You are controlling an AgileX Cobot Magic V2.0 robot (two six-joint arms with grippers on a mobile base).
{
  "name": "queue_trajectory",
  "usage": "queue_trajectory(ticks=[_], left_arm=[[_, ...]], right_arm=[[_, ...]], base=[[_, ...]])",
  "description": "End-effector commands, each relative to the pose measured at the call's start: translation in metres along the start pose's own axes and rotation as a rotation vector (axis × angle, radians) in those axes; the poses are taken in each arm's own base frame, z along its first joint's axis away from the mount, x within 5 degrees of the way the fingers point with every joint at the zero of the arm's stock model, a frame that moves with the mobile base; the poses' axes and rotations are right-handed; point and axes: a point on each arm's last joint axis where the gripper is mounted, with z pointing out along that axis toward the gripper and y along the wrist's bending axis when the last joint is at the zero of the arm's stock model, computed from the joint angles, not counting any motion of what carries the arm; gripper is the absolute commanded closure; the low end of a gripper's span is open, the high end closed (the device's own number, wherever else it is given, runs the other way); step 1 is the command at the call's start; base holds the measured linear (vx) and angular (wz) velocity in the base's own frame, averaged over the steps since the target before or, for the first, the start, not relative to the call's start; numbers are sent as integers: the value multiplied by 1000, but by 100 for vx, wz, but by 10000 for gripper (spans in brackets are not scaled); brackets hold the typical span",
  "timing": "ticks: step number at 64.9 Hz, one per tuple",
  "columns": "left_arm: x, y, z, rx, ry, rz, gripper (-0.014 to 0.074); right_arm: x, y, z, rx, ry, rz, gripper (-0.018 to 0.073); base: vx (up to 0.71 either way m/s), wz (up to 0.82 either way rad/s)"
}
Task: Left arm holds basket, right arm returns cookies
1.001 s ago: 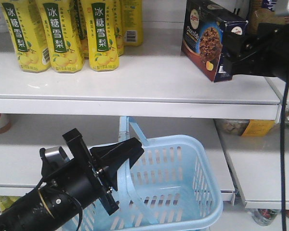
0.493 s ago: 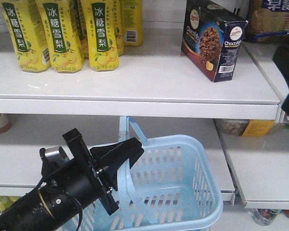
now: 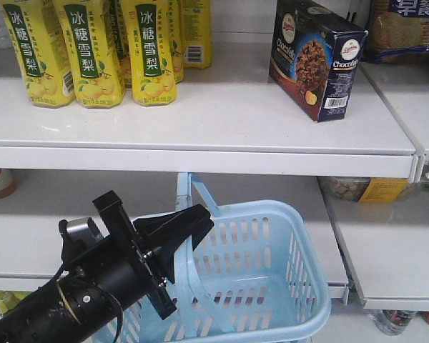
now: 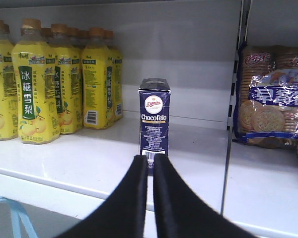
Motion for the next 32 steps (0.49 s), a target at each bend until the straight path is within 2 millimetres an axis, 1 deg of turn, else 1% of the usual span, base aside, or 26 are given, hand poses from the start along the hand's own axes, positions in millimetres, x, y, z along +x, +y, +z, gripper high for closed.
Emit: queue_trajectory(ticks=[1, 8, 32], left_arm=[[13, -40, -3, 346, 107, 4, 599], [13, -40, -3, 346, 107, 4, 599], [13, -40, -3, 346, 107, 4, 599]], right_arm=[[-13, -1, -4, 10, -85, -10, 570], [-13, -1, -8, 9, -87, -10, 570], [-13, -1, -8, 9, -85, -10, 570]], base=[[0, 0], [0, 0], [0, 0]])
